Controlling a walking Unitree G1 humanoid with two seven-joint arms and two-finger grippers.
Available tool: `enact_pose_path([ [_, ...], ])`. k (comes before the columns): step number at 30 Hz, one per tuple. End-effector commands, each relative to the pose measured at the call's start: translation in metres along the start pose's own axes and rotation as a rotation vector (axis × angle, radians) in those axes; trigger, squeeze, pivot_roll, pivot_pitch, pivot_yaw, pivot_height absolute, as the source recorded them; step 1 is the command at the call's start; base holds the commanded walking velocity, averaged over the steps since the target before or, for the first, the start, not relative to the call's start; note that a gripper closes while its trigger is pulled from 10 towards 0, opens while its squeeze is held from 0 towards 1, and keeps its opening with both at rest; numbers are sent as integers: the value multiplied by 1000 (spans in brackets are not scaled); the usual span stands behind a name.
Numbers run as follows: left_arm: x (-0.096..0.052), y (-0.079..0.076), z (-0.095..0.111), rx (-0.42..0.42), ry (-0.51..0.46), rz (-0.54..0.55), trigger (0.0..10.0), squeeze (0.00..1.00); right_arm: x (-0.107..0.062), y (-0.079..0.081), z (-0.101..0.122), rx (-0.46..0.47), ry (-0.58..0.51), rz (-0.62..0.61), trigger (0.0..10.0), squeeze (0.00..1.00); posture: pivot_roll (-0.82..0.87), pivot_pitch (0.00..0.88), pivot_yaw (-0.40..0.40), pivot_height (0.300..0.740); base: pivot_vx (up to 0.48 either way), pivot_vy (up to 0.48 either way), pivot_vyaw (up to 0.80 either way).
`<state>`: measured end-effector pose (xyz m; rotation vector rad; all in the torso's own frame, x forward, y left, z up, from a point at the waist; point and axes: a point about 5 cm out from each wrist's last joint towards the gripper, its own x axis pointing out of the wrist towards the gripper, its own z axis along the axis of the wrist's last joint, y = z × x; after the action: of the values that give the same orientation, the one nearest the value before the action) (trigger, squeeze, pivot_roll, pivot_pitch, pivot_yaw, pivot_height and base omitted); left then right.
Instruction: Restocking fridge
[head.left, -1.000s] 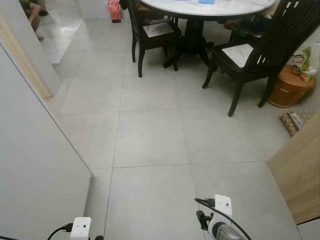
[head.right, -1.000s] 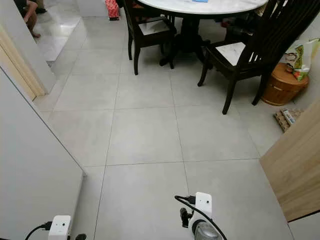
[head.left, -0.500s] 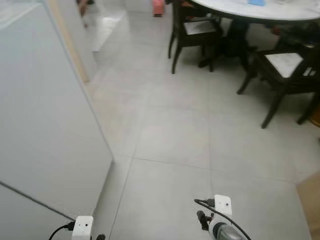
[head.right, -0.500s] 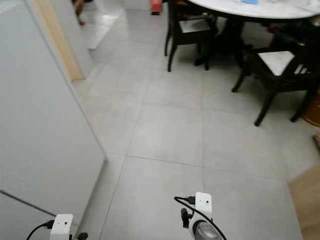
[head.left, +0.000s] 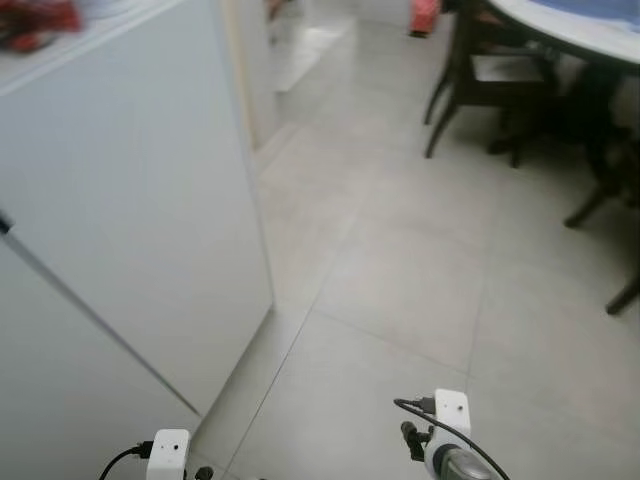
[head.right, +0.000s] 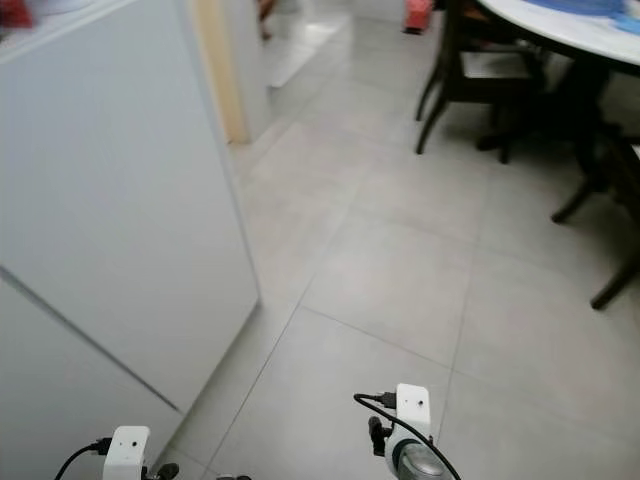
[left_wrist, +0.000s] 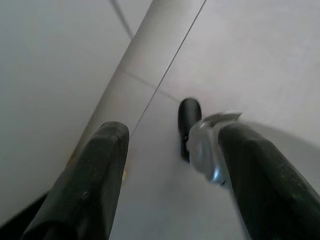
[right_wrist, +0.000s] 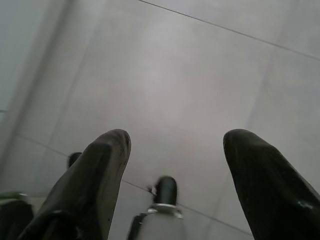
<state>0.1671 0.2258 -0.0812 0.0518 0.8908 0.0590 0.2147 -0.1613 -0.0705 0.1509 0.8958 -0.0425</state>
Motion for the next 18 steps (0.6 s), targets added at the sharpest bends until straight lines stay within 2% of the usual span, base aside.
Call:
enact_pose_path([
  [1, -1, 0, -3, -2, 16, 4, 10000, 0, -1, -1, -8, 1, 26, -1, 10000, 0, -75, 103, -13, 740, 0, 0, 800],
  [18, -1, 1, -3, 0, 15, 12, 10000, 0, -1, -1, -9, -2, 31, 6, 10000, 0, -77, 106, -14, 740, 0, 0, 800],
])
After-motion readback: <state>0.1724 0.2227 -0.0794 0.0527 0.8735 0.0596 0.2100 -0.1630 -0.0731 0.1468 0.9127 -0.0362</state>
